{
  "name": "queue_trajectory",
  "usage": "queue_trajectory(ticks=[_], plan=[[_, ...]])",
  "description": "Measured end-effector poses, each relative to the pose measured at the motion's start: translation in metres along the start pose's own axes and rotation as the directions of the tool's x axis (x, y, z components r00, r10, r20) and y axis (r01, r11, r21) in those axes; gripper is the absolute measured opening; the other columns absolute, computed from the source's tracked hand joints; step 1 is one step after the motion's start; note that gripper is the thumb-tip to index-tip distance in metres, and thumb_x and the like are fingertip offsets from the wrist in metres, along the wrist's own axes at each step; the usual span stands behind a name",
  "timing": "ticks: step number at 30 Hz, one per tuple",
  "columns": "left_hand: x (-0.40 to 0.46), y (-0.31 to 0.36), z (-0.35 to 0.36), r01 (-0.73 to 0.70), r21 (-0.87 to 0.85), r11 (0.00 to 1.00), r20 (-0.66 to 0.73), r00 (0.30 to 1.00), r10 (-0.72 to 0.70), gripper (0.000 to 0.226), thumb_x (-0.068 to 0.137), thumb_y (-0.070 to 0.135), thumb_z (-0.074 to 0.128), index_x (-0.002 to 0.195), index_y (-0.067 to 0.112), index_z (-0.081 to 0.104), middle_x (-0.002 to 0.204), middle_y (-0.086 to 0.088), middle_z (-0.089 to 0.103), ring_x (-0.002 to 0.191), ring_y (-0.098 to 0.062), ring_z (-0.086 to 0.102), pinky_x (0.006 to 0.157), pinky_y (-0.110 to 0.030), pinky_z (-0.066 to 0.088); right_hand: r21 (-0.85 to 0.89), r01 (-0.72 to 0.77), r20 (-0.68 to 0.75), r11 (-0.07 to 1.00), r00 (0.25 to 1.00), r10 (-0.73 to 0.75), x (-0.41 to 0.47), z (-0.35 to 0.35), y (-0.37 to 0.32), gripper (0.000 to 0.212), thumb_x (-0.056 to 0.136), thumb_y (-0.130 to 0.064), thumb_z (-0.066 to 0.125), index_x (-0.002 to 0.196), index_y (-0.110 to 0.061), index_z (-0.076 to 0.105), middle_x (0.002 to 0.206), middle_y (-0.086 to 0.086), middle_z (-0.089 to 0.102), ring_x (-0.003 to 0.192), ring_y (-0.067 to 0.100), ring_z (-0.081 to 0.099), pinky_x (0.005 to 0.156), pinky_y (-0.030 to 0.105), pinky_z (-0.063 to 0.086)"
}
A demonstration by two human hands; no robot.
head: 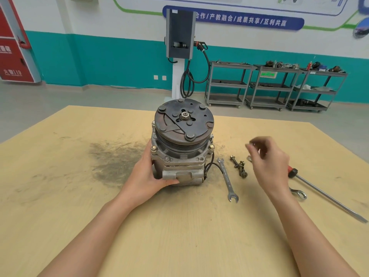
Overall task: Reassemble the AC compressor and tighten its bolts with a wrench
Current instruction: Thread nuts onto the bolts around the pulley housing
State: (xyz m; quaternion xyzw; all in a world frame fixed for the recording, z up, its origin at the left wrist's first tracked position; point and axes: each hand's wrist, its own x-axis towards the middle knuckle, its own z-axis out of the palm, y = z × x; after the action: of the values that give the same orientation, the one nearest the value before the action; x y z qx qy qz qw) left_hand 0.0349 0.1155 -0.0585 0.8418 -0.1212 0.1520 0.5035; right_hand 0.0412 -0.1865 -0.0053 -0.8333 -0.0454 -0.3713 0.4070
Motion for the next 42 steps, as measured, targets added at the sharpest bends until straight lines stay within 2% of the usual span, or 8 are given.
queue_trajectory(ticks=[3, 5, 7, 11, 18, 29, 36, 42], plan=[[0.0, 0.003, 0.0, -0.007, -0.02, 1.0, 0.001, 1.0, 0.007, 0.102, 0.054, 0.052, 0.087, 0.14, 0.025, 0.038, 0.114, 0.055, 0.045, 0.108, 0.032, 0.041, 0.079, 0.009, 0.032, 0.576, 0.049, 0.03, 0.816, 0.996, -0.08, -0.012, -0.004, -0.049, 0.017, 0.09, -0.011, 0.064, 0.096, -0.027, 0.063, 0.084, -0.01, 0.067, 0.078, 0.006, 0.062, 0.073, 0.017, 0.048], [0.0, 0.002, 0.0, -0.01, -0.031, 0.999, -0.007, 1.0, 0.01, 0.106, 0.052, 0.054, 0.086, 0.142, 0.025, 0.038, 0.116, 0.055, 0.044, 0.109, 0.032, 0.04, 0.08, 0.008, 0.032, 0.69, 0.006, 0.12, 0.724, 0.985, -0.123, -0.025, 0.001, -0.072, 0.019, 0.087, -0.008, 0.062, 0.096, -0.025, 0.063, 0.083, -0.011, 0.068, 0.077, 0.003, 0.062, 0.073, 0.015, 0.048], [0.0, 0.002, 0.0, -0.015, -0.036, 0.999, -0.008, 1.0, 0.015, 0.109, 0.049, 0.059, 0.083, 0.142, 0.027, 0.037, 0.118, 0.053, 0.044, 0.111, 0.03, 0.041, 0.081, 0.007, 0.033, 0.676, -0.025, 0.192, 0.737, 0.971, -0.143, -0.035, 0.008, -0.082, 0.018, 0.085, -0.008, 0.063, 0.095, -0.023, 0.065, 0.085, -0.01, 0.068, 0.079, 0.005, 0.062, 0.075, 0.017, 0.049], [0.001, 0.003, 0.0, -0.021, -0.05, 0.999, 0.006, 1.0, 0.021, 0.112, 0.05, 0.059, 0.083, 0.144, 0.025, 0.034, 0.12, 0.05, 0.047, 0.113, 0.026, 0.044, 0.083, 0.006, 0.034, 0.614, -0.049, 0.264, 0.788, 0.953, -0.147, -0.043, 0.015, -0.081, 0.018, 0.084, -0.013, 0.065, 0.095, -0.027, 0.066, 0.089, -0.003, 0.068, 0.085, 0.021, 0.062, 0.082, 0.039, 0.05], [0.001, 0.003, -0.001, -0.025, -0.056, 0.998, 0.005, 1.0, 0.026, 0.114, 0.05, 0.06, 0.084, 0.145, 0.024, 0.034, 0.121, 0.048, 0.048, 0.114, 0.025, 0.044, 0.084, 0.005, 0.034, 0.513, 0.097, 0.222, 0.853, 0.945, -0.241, -0.045, 0.017, -0.083, 0.022, 0.086, -0.013, 0.066, 0.097, -0.033, 0.063, 0.089, -0.014, 0.065, 0.082, 0.003, 0.058, 0.078, 0.016, 0.045], [0.0, 0.005, 0.0, -0.027, -0.05, 0.998, 0.002, 1.0, 0.027, 0.111, 0.052, 0.058, 0.083, 0.145, 0.024, 0.033, 0.118, 0.052, 0.048, 0.11, 0.03, 0.042, 0.082, 0.007, 0.032, 0.524, 0.069, 0.269, 0.849, 0.932, -0.242, -0.042, 0.019, -0.084, 0.02, 0.085, -0.015, 0.066, 0.095, -0.032, 0.064, 0.085, -0.008, 0.064, 0.079, 0.005, 0.057, 0.076, 0.02, 0.045], [0.0, 0.005, -0.001, -0.018, -0.045, 0.999, 0.004, 1.0, 0.018, 0.111, 0.051, 0.056, 0.084, 0.144, 0.022, 0.034, 0.117, 0.049, 0.051, 0.111, 0.024, 0.047, 0.082, 0.005, 0.036, 0.399, 0.221, 0.229, 0.89, 0.916, -0.33, -0.045, 0.024, -0.08, 0.012, 0.087, -0.013, 0.066, 0.099, -0.015, 0.066, 0.079, -0.002, 0.059, 0.072, 0.014, 0.053, 0.071, 0.025, 0.045], [0.0, 0.006, -0.001, -0.019, -0.04, 0.999, 0.01, 1.0, 0.02, 0.109, 0.052, 0.055, 0.084, 0.143, 0.024, 0.034, 0.114, 0.053, 0.048, 0.109, 0.029, 0.044, 0.081, 0.007, 0.033, 0.456, 0.123, 0.253, 0.881, 0.932, -0.261, -0.045, 0.022, -0.08, 0.015, 0.09, -0.013, 0.059, 0.099, -0.022, 0.067, 0.085, -0.013, 0.066, 0.077, -0.002, 0.058, 0.073, 0.01, 0.042]])
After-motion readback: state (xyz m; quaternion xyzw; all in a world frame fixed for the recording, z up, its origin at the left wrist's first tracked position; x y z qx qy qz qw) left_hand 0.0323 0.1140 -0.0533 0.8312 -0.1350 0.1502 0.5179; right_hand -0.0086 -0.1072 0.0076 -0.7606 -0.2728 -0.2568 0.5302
